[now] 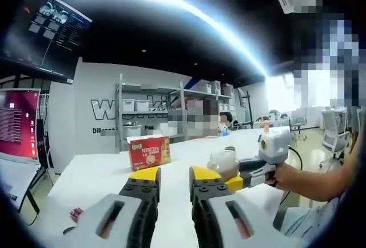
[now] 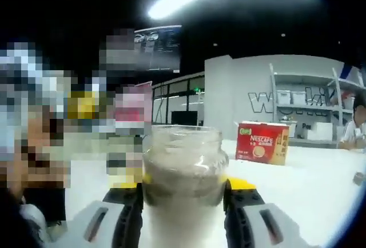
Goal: Tear open the coffee pouch, take out the coffee, and pour the coffee from the pouch into the cup
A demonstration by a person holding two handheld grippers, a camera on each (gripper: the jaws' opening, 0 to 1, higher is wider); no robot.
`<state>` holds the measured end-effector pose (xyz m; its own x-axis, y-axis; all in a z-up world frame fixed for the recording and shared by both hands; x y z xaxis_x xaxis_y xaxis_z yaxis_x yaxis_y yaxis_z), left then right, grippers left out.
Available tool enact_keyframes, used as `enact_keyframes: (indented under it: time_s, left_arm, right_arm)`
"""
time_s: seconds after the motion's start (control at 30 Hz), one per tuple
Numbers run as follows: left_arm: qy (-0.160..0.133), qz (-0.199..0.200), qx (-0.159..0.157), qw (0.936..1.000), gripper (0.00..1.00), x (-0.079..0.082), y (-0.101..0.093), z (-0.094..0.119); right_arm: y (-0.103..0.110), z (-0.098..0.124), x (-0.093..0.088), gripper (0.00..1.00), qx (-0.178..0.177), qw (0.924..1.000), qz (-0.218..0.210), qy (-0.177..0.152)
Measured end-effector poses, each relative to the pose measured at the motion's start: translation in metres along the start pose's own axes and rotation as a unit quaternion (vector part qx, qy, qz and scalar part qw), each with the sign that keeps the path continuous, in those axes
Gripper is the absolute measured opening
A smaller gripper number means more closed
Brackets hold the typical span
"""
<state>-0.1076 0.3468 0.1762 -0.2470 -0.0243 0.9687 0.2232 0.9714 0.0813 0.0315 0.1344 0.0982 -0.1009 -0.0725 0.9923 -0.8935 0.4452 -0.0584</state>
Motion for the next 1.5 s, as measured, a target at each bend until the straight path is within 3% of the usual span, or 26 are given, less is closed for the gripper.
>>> enact_keyframes:
  time_s: [0.23, 0.33, 0.73, 1.03, 1.2, 1.5]
  left_arm:
    - [-0.006, 0.002, -0.004, 1.0000, 0.22, 0.004, -0.002, 0.000]
    - [-0.004, -0.001, -0.006, 1.0000, 0.22, 0.003, -0.004, 0.000]
    - [-0.002, 0.001, -0.003, 1.0000, 0.24, 0.001, 0.002, -0.001]
    - [-0.008, -0.001, 0.007, 0.9999, 0.23, 0.008, 0.006, 0.006]
    - [-0.011, 0.006, 0.001, 0.9999, 0.23, 0.008, 0.003, 0.002]
    - [-0.009, 0.000, -0.010, 0.9999, 0.23, 0.012, -0.008, -0.007]
  right_arm:
    - [-0.010, 0.000, 0.010, 0.55, 0.013, 0.9998, -0.009, 0.013]
    - [-0.021, 0.009, 0.010, 0.54, -0.002, 0.9999, -0.004, 0.016]
    - [-0.086, 0.061, 0.010, 0.53, -0.061, 0.9979, 0.001, 0.020]
    - [-0.136, 0.123, 0.015, 0.52, -0.122, 0.9923, 0.002, 0.024]
    - [-0.147, 0.142, 0.017, 0.52, -0.133, 0.9908, 0.003, 0.029]
    - [-0.151, 0.142, 0.016, 0.52, -0.126, 0.9917, 0.001, 0.024]
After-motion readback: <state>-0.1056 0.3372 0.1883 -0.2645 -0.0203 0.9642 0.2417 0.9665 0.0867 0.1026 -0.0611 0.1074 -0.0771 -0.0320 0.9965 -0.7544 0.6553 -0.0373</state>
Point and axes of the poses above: the point that each gripper's makers call its tool centre point, and the gripper's own axes: z roughly backward along the fingers, y roughly to its left, x roughly out of its top, the point moved 8 cm from there along z, roughly backward along the fingers, and after that the axes turned 8 degrees about -y, right-handed, at the moved point
